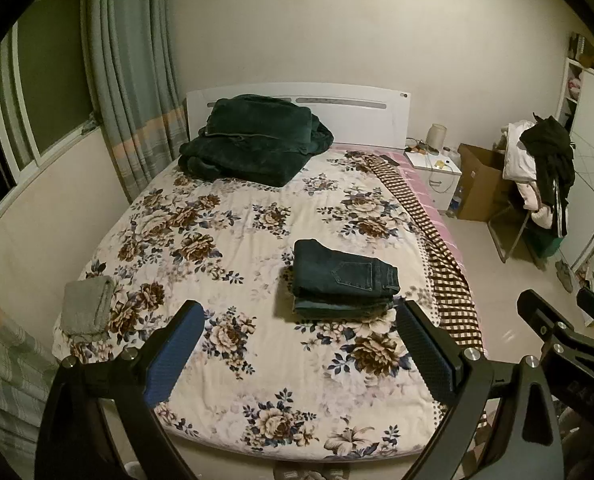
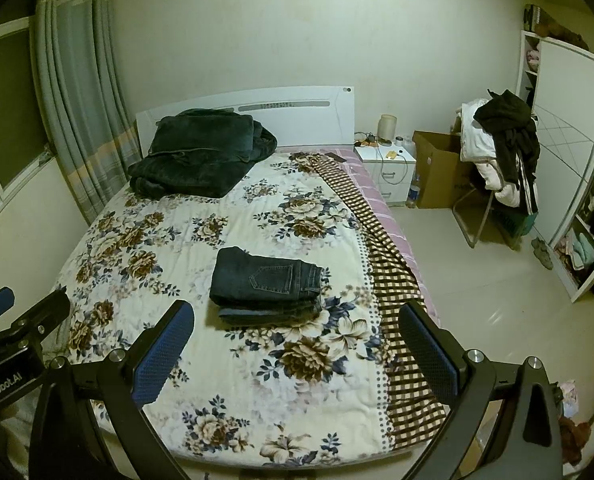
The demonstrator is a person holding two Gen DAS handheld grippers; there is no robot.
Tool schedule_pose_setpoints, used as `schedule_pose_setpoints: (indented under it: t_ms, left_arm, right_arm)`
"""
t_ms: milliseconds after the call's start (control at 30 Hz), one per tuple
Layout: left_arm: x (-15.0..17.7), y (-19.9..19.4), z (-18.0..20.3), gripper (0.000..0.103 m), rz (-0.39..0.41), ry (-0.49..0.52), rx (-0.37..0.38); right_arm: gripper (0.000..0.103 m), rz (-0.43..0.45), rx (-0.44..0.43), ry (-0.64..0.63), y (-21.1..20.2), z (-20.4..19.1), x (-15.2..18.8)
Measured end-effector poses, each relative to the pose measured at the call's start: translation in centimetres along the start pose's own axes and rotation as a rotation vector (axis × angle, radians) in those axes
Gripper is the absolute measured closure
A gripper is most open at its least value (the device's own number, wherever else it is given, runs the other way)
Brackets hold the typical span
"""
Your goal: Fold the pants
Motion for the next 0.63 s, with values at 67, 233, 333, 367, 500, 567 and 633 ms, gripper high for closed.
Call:
schedule_pose_setpoints:
  t_ms: [67, 233, 333, 367, 500, 567, 633]
  left_arm:
    - [0.0, 0.0, 0.0, 0.005, -0.001, -0.002, 0.0]
    - [0.0, -0.1, 0.1, 0.005, 0.0, -0.001, 0.001]
    - [0.1, -0.1, 0.2, 0.005, -0.002, 0.0, 0.0]
    - [0.3, -0.2, 0.2, 0.005, -0.001, -0.002, 0.0]
    - [0.5, -0.4, 0.4, 0.005, 0.0, -0.001, 0.004]
    - [0.5, -0.5, 0.5, 0.005, 0.009, 0.006, 0.0]
    - [0.3, -0.6, 0.6, 0.005, 0.009, 0.006, 0.004]
  right_arm:
    - [0.0, 0.001, 0.001, -0.002, 0.0, 0.0, 0.0]
    - [0.0, 0.001, 0.003, -0.003, -0.1, 0.1, 0.2]
    - [0.0, -0.001, 0.005, -0.008, -0.2, 0.3, 0.6]
    - [0.0, -0.001, 0.006, -0.006, -0.2, 0.3, 0.6]
    - [0.0, -0.005, 0.005, -0.02, -0.4, 0.6, 1.2]
    - [0.0, -0.007, 0.004, -0.024, -0.4, 0.8, 1.4]
    - [0.0, -0.009, 0.001, -0.025, -0.4, 0.7, 1.3]
Point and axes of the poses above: each gripper's, at about its wrist camera, not at the fingertips, and y roughly the way its jaws point, z to its right, x to its underside, the point moved 4 cm from there along y, roughly the way its jaws point, and after that the axes turned 4 degrees about x, right-handed, at the moved point
